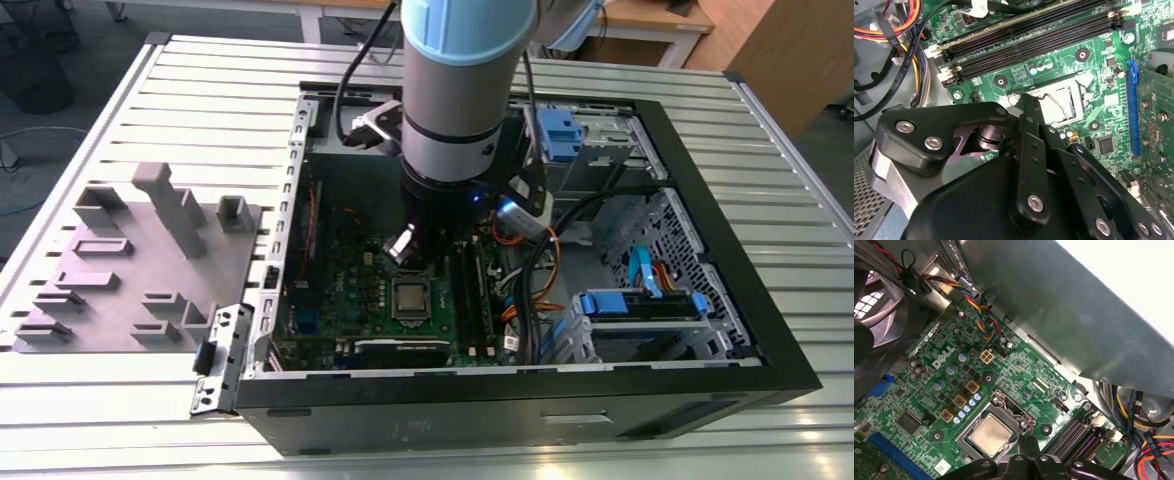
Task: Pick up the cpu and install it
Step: 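Install the first cpu locking lever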
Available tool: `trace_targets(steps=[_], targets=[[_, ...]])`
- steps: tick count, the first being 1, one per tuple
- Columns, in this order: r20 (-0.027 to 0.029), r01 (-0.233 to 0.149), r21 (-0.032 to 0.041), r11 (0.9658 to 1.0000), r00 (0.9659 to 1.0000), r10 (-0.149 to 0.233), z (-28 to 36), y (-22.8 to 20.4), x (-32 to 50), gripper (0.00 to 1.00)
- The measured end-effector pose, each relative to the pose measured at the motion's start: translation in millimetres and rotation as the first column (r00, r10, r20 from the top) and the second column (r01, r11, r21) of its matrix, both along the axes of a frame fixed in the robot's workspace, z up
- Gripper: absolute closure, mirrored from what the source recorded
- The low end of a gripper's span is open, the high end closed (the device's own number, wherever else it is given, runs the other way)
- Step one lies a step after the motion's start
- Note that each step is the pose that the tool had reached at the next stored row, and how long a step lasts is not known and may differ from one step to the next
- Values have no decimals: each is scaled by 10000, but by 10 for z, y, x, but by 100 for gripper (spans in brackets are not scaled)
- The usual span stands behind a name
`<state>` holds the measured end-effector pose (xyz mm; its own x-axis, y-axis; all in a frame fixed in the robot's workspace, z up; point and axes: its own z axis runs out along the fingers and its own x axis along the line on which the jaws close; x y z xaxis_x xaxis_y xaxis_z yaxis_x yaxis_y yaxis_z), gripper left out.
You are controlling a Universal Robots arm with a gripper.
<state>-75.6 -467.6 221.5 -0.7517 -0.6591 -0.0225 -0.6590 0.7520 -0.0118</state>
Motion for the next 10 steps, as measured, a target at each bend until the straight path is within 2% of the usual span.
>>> trace_targets(steps=[10], targets=[[15,426,-187,9989,9991,-426,-81,-18,-4,89]])
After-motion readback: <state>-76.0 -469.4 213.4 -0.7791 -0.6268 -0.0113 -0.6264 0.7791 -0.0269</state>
